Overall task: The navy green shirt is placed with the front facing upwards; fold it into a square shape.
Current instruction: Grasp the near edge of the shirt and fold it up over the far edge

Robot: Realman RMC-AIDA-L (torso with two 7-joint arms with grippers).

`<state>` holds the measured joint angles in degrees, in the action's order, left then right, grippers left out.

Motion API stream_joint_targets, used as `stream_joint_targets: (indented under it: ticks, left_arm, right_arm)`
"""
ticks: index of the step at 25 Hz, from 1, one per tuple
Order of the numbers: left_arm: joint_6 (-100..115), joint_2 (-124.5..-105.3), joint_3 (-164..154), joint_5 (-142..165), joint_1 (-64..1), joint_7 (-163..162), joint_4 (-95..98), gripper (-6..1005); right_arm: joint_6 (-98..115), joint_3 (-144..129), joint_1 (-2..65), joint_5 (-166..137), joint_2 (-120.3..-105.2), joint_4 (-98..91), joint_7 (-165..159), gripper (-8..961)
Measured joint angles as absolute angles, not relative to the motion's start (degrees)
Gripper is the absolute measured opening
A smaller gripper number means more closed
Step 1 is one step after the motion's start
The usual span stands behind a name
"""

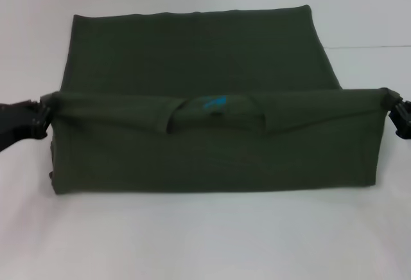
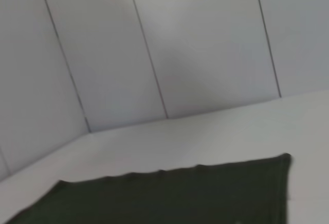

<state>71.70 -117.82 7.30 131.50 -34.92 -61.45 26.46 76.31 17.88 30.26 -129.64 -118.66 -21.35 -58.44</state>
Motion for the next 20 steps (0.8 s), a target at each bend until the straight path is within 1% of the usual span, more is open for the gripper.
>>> stream_joint_targets:
  ticks: [8,16,20]
  left_arm:
    - [59.82,-118.20,7.27,130.54,-39.06,-60.70,23.41,34]
    - [52.40,-118.40,7.21,128.75,-42.56,-57.64,21.49,33]
    - [49.08,-118.52,7.20,127.44,-43.88,-56.13,20.42,33]
  right_arm:
    - [66.62,12.53,34.83,-129.58,-118.65,-21.27,-65.22,31]
    - [58.22,9.82,38.92,-129.55,-118.88,-21.26,-67.39,32]
    - [56.17,9.66,41.01,-129.46,-118.66,-21.27,-67.41,31]
